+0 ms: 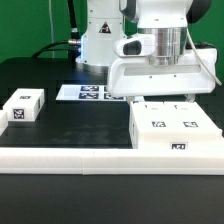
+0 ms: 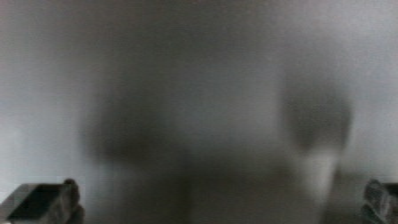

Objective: Assemble cabinet

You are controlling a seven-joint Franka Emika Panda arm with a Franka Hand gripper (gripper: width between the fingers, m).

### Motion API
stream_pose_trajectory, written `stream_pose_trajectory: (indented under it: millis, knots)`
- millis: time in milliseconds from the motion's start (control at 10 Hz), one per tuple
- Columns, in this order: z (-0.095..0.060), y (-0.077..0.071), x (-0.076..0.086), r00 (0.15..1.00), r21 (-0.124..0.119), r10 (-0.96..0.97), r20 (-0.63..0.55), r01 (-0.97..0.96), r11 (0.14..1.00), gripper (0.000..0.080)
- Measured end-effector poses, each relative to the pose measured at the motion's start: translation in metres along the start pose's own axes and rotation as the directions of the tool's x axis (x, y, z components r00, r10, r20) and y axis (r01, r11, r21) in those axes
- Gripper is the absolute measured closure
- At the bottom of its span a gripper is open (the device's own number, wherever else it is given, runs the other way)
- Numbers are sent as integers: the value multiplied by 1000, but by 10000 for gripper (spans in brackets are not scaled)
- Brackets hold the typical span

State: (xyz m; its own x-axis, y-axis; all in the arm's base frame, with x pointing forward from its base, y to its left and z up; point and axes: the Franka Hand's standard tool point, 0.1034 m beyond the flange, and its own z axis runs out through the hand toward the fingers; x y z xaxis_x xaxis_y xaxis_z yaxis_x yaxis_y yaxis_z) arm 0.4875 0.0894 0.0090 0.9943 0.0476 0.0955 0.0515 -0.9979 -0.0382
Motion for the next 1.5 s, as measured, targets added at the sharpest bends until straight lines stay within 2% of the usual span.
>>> stream_pose_trajectory:
  millis: [700, 1100, 1400, 1500]
  knots:
    - [1, 0, 1, 1000, 0, -9, 2, 9, 1000, 2]
    - [1, 8, 16, 999, -9, 26, 22, -26, 1000, 2]
    - [1, 3, 17, 999, -7, 31, 25, -31, 999, 2]
    - [1, 1, 17, 999, -6, 26, 19, -26, 1000, 24]
